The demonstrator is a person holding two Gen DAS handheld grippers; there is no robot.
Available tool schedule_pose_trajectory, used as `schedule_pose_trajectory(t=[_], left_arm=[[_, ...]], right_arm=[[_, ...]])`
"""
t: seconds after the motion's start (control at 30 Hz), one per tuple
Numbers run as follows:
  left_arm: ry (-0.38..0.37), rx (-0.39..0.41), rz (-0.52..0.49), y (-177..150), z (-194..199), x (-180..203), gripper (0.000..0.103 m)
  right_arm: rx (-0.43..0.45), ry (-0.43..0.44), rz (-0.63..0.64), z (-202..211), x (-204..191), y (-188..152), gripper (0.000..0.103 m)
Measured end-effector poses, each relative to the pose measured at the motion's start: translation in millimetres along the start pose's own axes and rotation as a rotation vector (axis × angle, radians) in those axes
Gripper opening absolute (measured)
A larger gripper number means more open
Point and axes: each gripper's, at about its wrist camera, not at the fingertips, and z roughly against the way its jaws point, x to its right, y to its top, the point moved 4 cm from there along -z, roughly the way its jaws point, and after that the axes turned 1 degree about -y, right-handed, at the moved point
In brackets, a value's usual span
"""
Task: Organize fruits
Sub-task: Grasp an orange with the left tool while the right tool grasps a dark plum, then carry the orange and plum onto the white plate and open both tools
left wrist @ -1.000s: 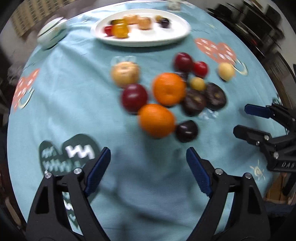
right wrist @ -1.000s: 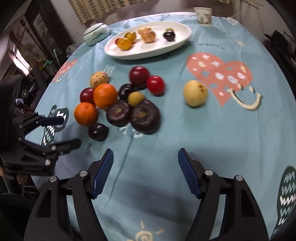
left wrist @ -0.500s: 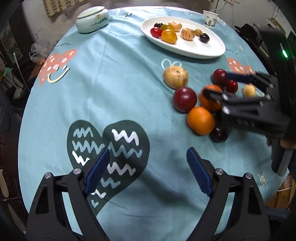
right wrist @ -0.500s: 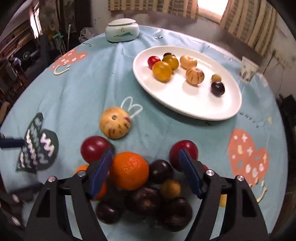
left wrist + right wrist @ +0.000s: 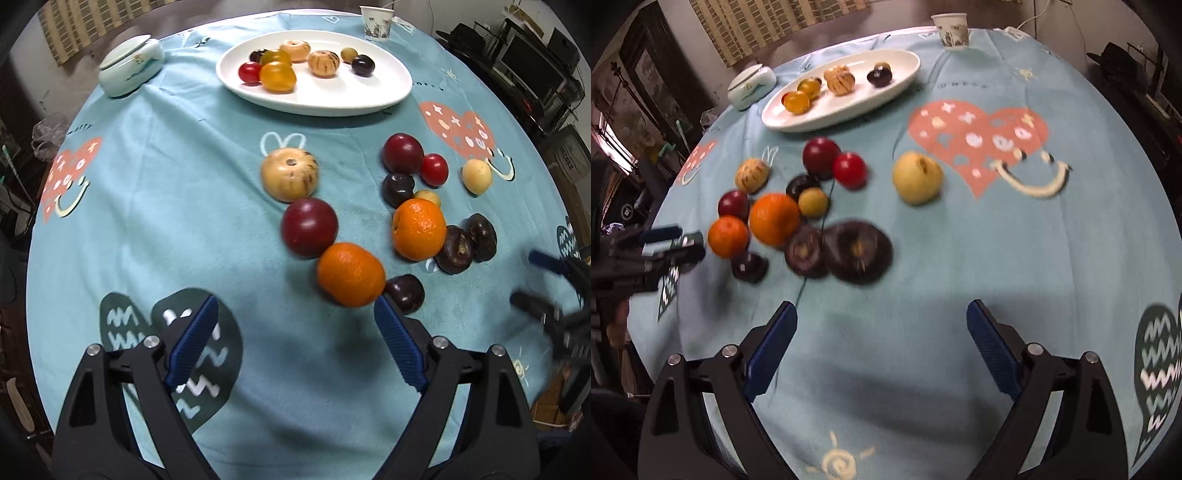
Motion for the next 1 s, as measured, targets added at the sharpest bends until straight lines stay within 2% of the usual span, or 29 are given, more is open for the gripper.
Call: schedule_pose_trajectory(t=[0.23, 0.33, 0.43, 0.5, 0.53, 0.57, 0.67, 0.8, 0.93, 1.0], left_arm=[[-0.040, 0.015, -0.033, 16.7, -15.7, 15.5, 0.089], [-0.104, -0.022, 0.011, 20.9, -28.4, 20.0, 0.086], [-0.147, -0.035, 0.050, 22.4, -36.2, 23.8, 0.073], [-0.215, -0.035, 0.061, 22.9, -35.0, 27.3, 0.046], [-0.224, -0.037, 0.056, 22.9, -32.8, 29.5, 0.044], [-0.202, -0.033, 0.046, 22.4, -31.6, 30.1, 0.043], [-0.174, -0.028, 0.033, 17.5, -27.3, 28.3, 0.043], [-0.167, -0.007, 0.066, 7.6, -13.5, 16.8, 0.043], [-0.120, 0.007, 0.078, -6.2, -1.3, 3.4, 0.043], [-0.099, 0.008, 0.080, -12.7, 2.8, -0.9, 0.043]], right_arm=[[-0.020, 0.037, 0.088, -6.8, -31.6, -3.1, 0.093], [-0.015, 0.007, 0.119, -13.4, -35.9, 4.6, 0.093], [-0.001, -0.028, 0.110, -15.7, -27.0, 12.2, 0.093], [0.005, -0.050, 0.111, -17.7, -17.7, 20.2, 0.092], [0.005, -0.059, 0.121, -19.1, -13.1, 23.2, 0.086], [-0.004, -0.068, 0.133, -22.7, -10.7, 26.0, 0.080], [-0.026, -0.066, 0.180, -33.2, -7.3, 32.0, 0.073], [-0.014, -0.048, 0.230, -40.4, -13.1, 41.7, 0.070], [-0.021, 0.001, 0.267, -39.5, -17.9, 45.6, 0.046], [-0.026, 0.013, 0.264, -36.1, -16.5, 44.5, 0.046]])
